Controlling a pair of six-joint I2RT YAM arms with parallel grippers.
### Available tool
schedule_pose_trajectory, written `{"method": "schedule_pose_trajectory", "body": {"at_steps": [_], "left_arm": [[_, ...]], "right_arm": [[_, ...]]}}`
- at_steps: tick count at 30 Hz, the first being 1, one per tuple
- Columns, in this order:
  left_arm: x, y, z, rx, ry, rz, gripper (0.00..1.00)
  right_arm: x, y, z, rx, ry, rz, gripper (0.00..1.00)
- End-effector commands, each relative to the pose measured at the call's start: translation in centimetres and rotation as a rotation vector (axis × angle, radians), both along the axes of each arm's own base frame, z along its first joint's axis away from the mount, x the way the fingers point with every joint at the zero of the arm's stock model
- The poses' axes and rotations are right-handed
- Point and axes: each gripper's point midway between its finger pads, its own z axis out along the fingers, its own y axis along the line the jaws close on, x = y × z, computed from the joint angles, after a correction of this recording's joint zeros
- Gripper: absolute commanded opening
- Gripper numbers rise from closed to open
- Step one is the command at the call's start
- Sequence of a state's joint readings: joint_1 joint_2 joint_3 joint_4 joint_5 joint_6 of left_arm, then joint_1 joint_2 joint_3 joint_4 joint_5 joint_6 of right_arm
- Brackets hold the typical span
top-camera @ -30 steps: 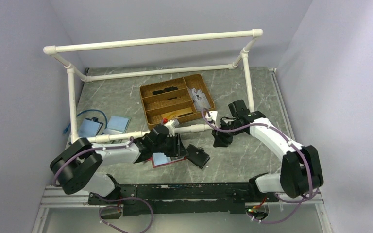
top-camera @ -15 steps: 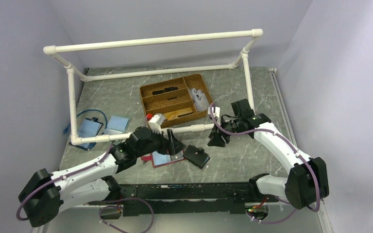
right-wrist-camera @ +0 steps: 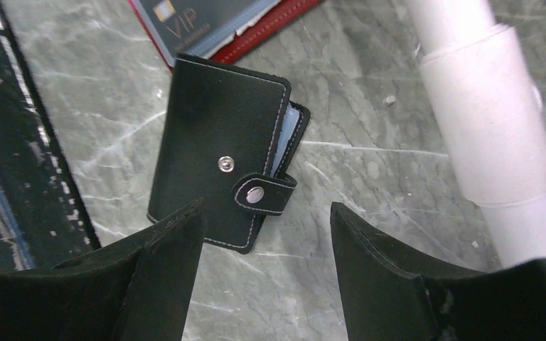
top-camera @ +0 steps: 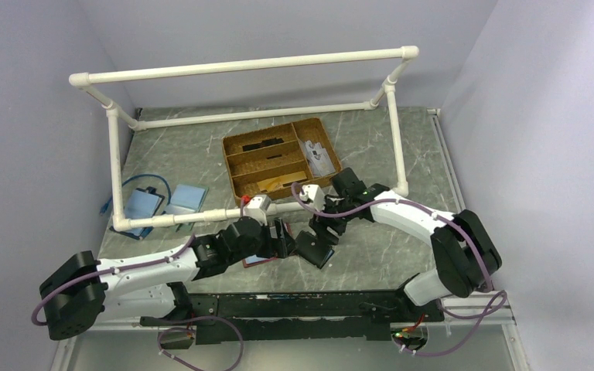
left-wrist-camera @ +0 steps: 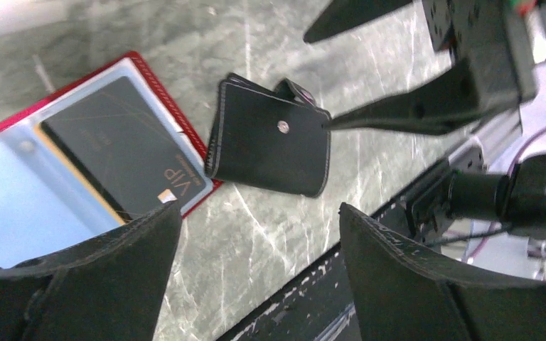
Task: Take the credit cards out of the card holder
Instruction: Open the card holder at the center of the board.
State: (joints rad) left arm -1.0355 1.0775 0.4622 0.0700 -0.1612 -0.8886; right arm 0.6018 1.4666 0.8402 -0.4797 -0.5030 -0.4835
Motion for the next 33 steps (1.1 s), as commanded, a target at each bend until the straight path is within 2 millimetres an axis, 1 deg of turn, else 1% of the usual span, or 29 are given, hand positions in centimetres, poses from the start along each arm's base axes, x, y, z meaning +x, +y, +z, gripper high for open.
{"method": "schedule_pose_trajectory", "body": {"at_steps": [1, 3, 4, 8, 10, 12, 15, 18, 25, 29, 33], "left_arm": [[1.2, 1.0, -0.4, -0.059, 0.029, 0.159, 0.83], [1.2, 0.7, -0.7, -0.058, 0.047, 0.168, 0.83], [1.2, 0.6, -1.0, -0.05, 0.058, 0.17, 0.82], [1.3, 0.0, -1.4, -0.033, 0.082, 0.167, 0.82], [1.2, -0.6, -1.3, -0.044, 0.081, 0.145, 0.81], [1.1, -1.1, -1.2, -0.055, 0.079, 0.125, 0.78], [0.8, -1.9, -0.9, -0.078, 0.073, 0.081, 0.73], [0.7, -2.7, -0.5, -0.109, 0.073, 0.054, 0.71], [1.4, -4.5, 0.7, -0.216, 0.087, 0.075, 0.72], [1.9, -5.2, 0.8, -0.234, 0.12, 0.105, 0.73], [2.2, -5.6, 0.9, -0.245, 0.146, 0.135, 0.76]], "right_arm": [[2.3, 1.1, 0.4, -0.047, -0.104, -0.034, 0.68], [2.7, 1.0, 0.0, -0.075, -0.116, -0.051, 0.67], [2.9, 1.0, -0.1, -0.081, -0.116, -0.065, 0.64], [3.4, 1.0, 0.2, -0.079, -0.132, -0.093, 0.47], [3.4, 1.0, 0.3, -0.073, -0.135, -0.1, 0.33], [3.4, 1.1, 0.2, -0.071, -0.126, -0.102, 0.18], [3.0, 1.5, 0.5, -0.047, -0.102, -0.095, 0.0], [2.5, 1.9, 1.4, 0.007, -0.06, -0.091, 0.0], [0.6, 2.4, 5.4, 0.256, 0.147, -0.061, 0.0], [-0.7, 2.7, 7.0, 0.35, 0.246, -0.014, 0.0], [-2.0, 3.1, 8.2, 0.405, 0.282, 0.049, 0.0]]}}
